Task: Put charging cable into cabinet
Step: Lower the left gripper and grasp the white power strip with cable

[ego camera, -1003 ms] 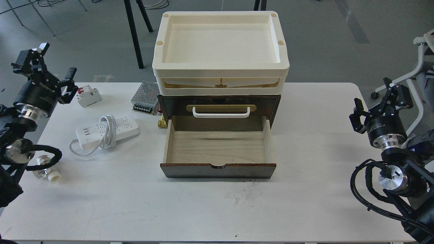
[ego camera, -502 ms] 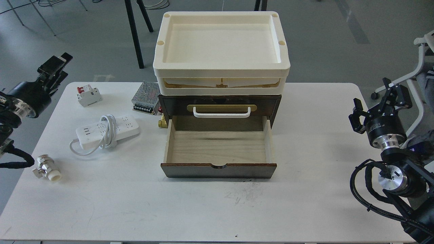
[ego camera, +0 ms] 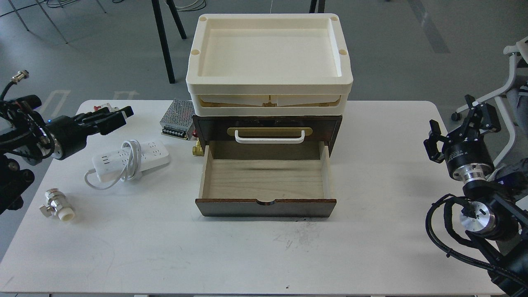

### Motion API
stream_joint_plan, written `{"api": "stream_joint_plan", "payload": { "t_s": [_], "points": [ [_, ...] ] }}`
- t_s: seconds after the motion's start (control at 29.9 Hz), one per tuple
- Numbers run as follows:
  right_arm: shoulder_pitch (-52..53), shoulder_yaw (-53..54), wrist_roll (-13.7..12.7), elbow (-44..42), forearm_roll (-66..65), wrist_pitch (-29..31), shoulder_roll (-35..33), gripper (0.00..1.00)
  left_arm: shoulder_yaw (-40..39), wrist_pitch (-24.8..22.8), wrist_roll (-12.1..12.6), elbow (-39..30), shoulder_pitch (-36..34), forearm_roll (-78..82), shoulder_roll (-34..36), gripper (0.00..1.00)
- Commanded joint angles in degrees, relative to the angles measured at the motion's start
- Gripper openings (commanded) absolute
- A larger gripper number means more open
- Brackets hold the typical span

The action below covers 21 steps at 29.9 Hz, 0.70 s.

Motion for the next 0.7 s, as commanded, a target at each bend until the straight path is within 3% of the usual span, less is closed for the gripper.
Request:
{"api": "stream_joint_plan", "payload": {
  "t_s": [0.0,0.2,0.67],
  "points": [
    [-0.1,0.1,0.0,0.0,0.0,-0.1,0.0,0.97,5.2,2.7,0.0,3.5,-0.5,0.5,-2.1,0.84],
    [-0.1,0.1,0.0,0.0,0.0,0.0,0.0,0.97,10.1,9.0,0.0,10.0,-0.7,-0.1,-6.0,0.84],
    [-0.1,0.4,0.0,0.0,0.0,-0.1,0.0,0.97,16.2,10.9,0.0,13.5,-0.5,-0.5,-8.5,0.84]
  ]
}}
